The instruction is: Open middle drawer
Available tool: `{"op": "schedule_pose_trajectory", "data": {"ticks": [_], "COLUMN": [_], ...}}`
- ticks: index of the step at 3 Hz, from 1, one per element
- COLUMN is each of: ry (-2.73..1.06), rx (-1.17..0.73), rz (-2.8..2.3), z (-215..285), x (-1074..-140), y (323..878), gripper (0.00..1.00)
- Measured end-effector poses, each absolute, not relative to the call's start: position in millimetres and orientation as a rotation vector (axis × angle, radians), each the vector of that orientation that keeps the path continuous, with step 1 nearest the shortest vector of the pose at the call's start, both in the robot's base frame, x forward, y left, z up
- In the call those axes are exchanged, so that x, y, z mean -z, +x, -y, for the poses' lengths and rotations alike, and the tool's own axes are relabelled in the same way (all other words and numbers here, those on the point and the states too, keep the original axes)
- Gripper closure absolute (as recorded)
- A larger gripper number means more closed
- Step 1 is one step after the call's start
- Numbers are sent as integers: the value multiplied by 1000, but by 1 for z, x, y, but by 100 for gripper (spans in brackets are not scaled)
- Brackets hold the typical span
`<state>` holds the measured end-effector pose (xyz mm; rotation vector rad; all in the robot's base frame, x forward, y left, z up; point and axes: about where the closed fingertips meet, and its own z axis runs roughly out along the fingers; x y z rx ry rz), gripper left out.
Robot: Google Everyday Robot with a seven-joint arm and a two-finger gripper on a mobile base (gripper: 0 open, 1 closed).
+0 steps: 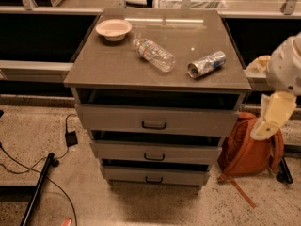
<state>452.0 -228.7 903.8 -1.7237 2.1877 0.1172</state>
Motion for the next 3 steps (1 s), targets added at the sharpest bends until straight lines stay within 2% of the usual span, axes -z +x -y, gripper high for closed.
{"op": "schedule_pose_trajectory", "data": {"ticks": [1, 3], "ry": [-1671, -1749], "rx": [-228, -143], "rz": [-2069, -1862], "z": [240, 249], "x": [-841, -810], "y": [446, 448], "gripper": [0, 0]}}
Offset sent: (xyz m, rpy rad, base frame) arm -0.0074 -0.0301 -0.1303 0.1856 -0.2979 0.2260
